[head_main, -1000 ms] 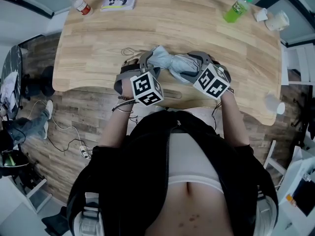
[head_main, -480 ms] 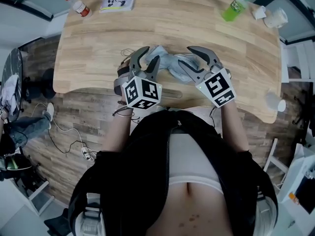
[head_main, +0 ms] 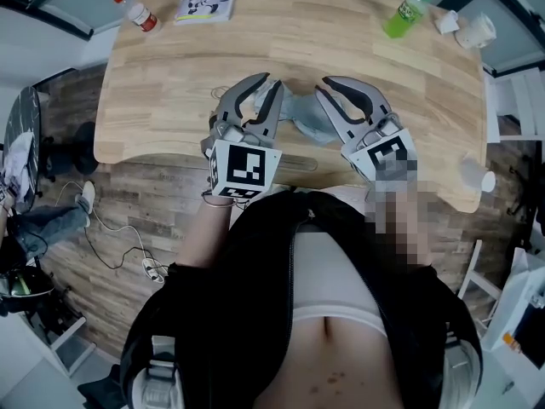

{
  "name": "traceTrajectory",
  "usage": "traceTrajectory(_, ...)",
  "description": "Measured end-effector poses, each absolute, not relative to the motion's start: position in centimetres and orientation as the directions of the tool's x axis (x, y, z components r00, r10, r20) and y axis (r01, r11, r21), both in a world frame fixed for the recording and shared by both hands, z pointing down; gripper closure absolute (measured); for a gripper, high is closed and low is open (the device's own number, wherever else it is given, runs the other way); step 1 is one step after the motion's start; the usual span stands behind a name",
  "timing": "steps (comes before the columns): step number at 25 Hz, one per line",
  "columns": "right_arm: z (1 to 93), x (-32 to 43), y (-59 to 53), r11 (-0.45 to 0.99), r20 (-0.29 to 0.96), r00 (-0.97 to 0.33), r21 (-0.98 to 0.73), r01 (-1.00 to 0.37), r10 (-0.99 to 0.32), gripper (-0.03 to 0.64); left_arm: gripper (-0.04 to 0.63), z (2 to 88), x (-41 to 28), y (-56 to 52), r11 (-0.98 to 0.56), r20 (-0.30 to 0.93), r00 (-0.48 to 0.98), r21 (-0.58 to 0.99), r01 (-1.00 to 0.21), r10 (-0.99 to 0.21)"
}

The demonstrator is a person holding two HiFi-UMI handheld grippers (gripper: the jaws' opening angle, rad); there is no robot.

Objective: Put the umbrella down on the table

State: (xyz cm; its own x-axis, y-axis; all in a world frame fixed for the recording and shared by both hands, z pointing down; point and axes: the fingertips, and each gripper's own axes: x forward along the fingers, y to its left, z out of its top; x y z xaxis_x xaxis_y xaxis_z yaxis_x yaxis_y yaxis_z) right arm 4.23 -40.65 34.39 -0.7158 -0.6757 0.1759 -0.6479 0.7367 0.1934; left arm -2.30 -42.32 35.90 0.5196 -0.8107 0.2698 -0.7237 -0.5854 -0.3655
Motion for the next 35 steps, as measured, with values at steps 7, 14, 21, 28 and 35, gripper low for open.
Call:
traceTrajectory(7,30.9,4.4,-40.3,0.692,0.037,-0.691,0.058,-0.719,-0.721,0.565,0.575,33.3,-2.1,-41.7,-0.586,0.165,0.563,-0.27,-0.764,-0.81)
traceTrajectory(14,29.6,3.9,-39.5,0.634,0.025,-0.634,0.06,-0.771,-0.773,0.586,0.589,31.4,-2.4,-40.7,-0.618,0.107,0.611,-0.216,-0.756,-0.785)
traceTrajectory(21,29.0,2.8,-38.4,0.597,0.0,-0.598,0.064,-0.8,-0.801,0.589,0.589,31.0,-2.7,-39.4,-0.674,0.084,0.673,-0.198,-0.712,-0.735)
traceTrajectory(28,28.6,3.2,-36.2,0.57,-0.018,-0.571,0.026,-0.821,-0.821,0.589,0.589,30.9,-1.6,-37.4,-0.717,0.088,0.717,-0.206,-0.666,-0.691)
traceTrajectory(35,28.7,4.2,-33.5,0.569,-0.025,-0.57,0.038,-0.822,-0.821,0.589,0.589,30.4,-0.2,-34.6,-0.716,0.091,0.716,-0.213,-0.665,-0.692)
